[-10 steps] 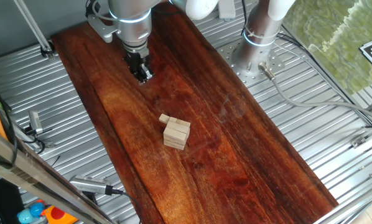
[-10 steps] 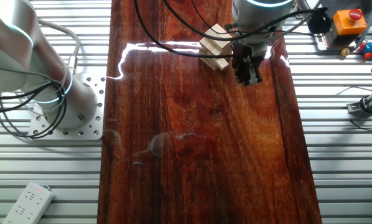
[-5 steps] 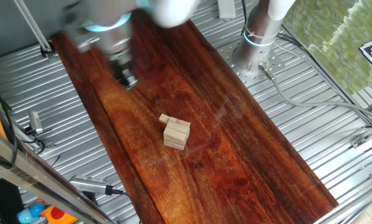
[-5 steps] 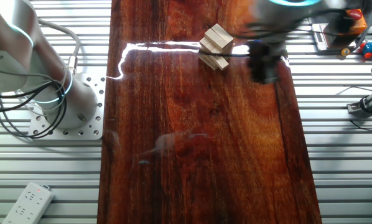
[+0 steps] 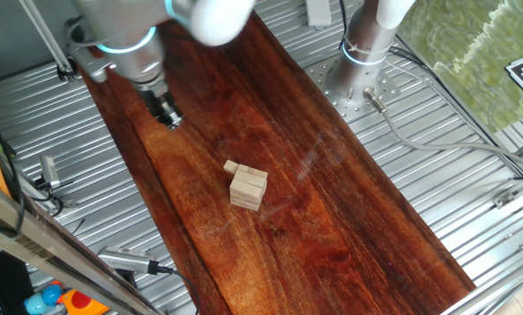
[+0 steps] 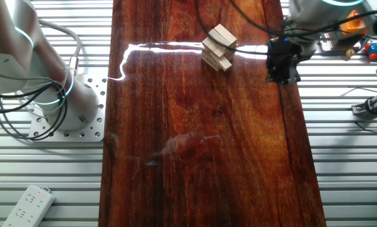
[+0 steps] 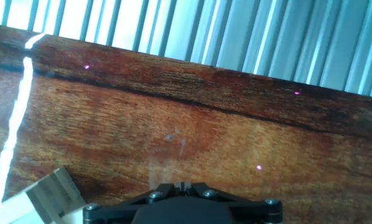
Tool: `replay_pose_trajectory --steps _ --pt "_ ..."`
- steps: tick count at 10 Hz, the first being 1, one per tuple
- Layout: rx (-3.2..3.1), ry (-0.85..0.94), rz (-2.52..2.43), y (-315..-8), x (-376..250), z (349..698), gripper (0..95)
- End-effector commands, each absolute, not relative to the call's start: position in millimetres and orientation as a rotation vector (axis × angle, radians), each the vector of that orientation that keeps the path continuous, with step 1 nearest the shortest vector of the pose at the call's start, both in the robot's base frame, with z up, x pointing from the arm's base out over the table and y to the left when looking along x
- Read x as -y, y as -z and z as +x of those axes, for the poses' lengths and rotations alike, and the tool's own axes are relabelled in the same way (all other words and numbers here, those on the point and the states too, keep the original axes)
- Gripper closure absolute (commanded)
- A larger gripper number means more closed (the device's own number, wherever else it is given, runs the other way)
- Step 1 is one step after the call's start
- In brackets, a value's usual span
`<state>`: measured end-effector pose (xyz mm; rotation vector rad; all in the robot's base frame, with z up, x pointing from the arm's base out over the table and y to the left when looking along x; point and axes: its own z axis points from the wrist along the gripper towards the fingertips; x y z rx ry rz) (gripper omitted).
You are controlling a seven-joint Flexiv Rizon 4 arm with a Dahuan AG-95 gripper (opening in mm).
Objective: Play Jenga
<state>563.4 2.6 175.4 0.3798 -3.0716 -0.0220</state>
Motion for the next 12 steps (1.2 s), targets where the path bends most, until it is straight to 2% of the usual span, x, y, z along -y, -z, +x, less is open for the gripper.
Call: replay_pose_trajectory --steps 1,7,12 --pt "3.07 0.028 0.369 -174 -3 565 95.0" --pt "3.082 0.034 0.318 -171 0 547 95.0" --pt "3.086 0.128 0.186 -169 -1 545 95.0"
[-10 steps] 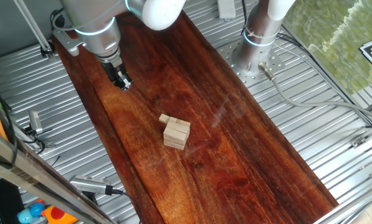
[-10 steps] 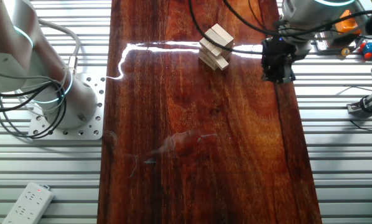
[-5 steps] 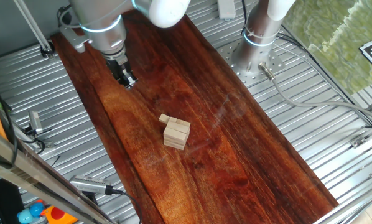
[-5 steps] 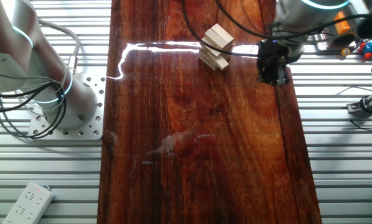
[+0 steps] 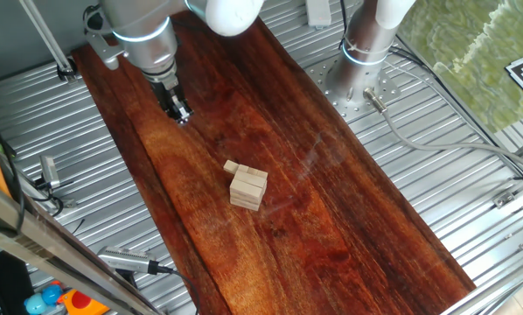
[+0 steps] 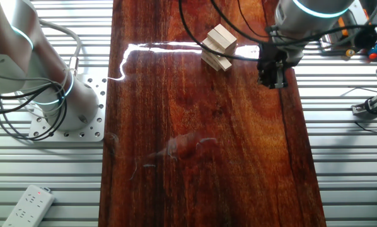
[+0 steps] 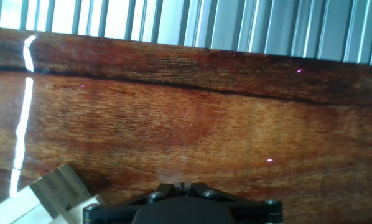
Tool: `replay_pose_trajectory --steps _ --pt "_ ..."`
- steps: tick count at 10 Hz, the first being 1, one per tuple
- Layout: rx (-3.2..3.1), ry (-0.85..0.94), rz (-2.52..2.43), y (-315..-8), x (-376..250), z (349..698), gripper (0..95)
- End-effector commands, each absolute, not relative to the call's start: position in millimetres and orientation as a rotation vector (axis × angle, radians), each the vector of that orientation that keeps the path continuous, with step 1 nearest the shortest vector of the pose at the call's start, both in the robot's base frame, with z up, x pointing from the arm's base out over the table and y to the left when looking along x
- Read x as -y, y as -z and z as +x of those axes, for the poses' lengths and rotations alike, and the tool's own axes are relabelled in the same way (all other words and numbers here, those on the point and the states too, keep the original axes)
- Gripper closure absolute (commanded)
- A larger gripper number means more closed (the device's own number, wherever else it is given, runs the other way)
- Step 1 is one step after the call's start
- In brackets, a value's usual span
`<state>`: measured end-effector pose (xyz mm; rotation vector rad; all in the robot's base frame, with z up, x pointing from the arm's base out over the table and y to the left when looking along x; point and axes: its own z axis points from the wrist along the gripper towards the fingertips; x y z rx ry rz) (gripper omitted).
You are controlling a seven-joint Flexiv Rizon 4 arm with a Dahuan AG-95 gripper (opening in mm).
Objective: Play Jenga
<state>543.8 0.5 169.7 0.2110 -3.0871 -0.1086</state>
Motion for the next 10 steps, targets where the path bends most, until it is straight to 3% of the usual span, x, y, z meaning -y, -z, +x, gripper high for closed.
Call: replay_pose_trajectory --steps 1,10 --pt "3.088 0.129 0.184 -168 -2 544 95.0" --pt "3.108 0.165 0.033 -161 -20 540 95.0"
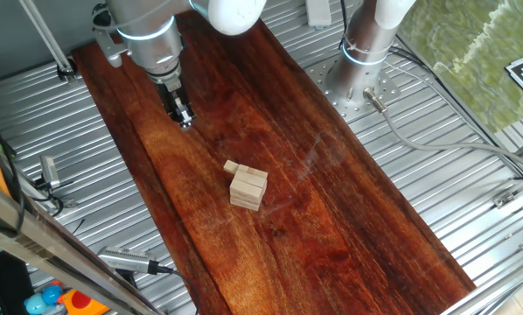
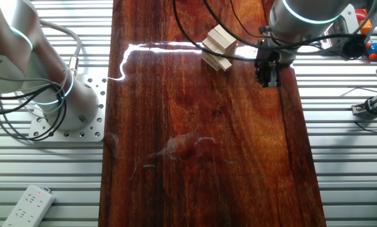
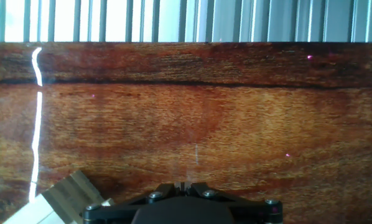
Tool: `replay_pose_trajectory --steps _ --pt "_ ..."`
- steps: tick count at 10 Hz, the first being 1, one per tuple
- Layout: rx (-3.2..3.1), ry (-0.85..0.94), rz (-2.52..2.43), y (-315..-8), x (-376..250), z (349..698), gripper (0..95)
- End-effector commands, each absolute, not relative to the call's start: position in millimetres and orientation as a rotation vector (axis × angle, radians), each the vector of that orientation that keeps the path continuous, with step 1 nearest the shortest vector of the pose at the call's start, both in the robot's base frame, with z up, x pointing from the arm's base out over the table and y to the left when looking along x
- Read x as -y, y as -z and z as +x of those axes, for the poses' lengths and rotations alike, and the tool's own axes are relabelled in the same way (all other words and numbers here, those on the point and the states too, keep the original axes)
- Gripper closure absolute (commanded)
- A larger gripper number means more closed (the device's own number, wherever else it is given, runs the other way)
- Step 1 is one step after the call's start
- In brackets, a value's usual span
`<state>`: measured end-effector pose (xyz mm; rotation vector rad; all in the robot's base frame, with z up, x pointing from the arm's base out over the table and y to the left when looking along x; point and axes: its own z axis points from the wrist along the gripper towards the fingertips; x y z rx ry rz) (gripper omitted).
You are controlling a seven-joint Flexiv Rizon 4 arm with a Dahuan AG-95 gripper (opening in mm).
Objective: Play Jenga
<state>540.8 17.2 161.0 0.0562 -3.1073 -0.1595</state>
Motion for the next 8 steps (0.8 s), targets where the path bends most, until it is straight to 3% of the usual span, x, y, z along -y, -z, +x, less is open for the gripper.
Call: replay_pose_trajectory --steps 1,7,8 --pt "3.107 0.174 0.012 -161 -24 540 95.0" --pt "3.115 0.183 -0.071 -159 -44 539 95.0" --pt "3.123 0.187 -0.102 -158 -47 539 76.0"
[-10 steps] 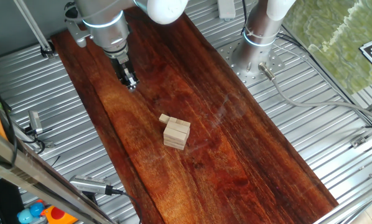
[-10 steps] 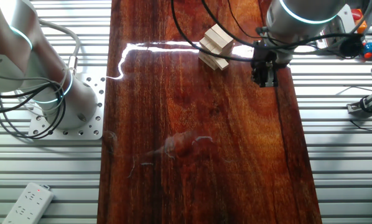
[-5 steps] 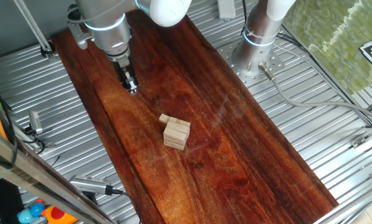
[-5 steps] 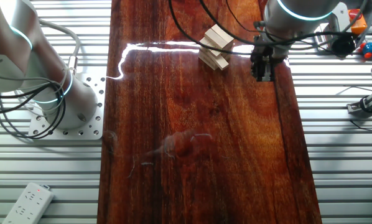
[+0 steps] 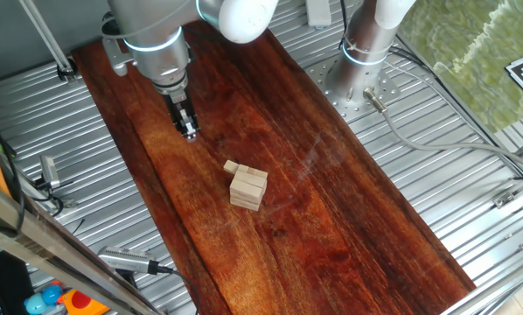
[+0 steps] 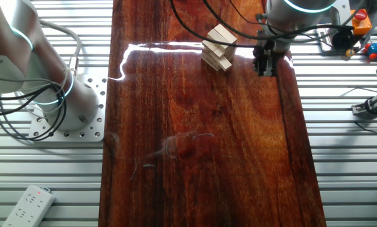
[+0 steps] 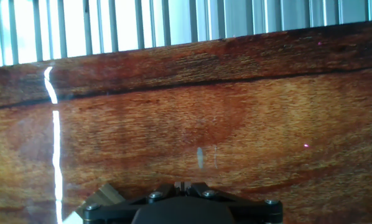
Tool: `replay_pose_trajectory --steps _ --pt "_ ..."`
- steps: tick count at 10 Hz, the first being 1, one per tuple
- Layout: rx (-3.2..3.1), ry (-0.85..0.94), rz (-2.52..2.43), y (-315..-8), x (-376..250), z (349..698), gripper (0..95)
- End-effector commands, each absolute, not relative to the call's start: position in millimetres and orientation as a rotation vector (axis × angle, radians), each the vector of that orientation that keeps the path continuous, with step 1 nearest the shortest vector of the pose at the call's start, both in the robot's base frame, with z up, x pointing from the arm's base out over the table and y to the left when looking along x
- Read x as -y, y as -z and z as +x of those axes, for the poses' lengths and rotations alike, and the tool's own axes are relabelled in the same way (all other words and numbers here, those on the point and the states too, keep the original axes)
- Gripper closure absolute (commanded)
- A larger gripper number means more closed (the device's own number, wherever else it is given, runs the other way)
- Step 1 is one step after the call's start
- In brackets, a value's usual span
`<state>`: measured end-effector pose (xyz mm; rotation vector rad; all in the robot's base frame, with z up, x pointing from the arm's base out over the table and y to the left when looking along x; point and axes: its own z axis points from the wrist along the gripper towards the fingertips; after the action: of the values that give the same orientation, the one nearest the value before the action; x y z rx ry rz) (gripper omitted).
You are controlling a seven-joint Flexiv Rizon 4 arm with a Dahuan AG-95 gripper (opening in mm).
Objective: Play Jenga
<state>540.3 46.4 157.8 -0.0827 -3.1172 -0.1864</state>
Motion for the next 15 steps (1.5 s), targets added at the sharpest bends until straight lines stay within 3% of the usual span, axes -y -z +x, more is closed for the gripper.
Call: replay_pose_trajectory --steps 1,5,13,14,15 --pt "3.128 0.22 -0.16 -157 -49 539 76.0" --pt "3.108 0.251 -0.404 -157 -50 539 76.0" --pt "3.133 0.18 -0.408 -149 -45 523 76.0" --pt "3.127 0.171 -0.36 -148 -44 519 95.0" --pt "3.139 0.145 -0.222 -148 -43 517 95.0"
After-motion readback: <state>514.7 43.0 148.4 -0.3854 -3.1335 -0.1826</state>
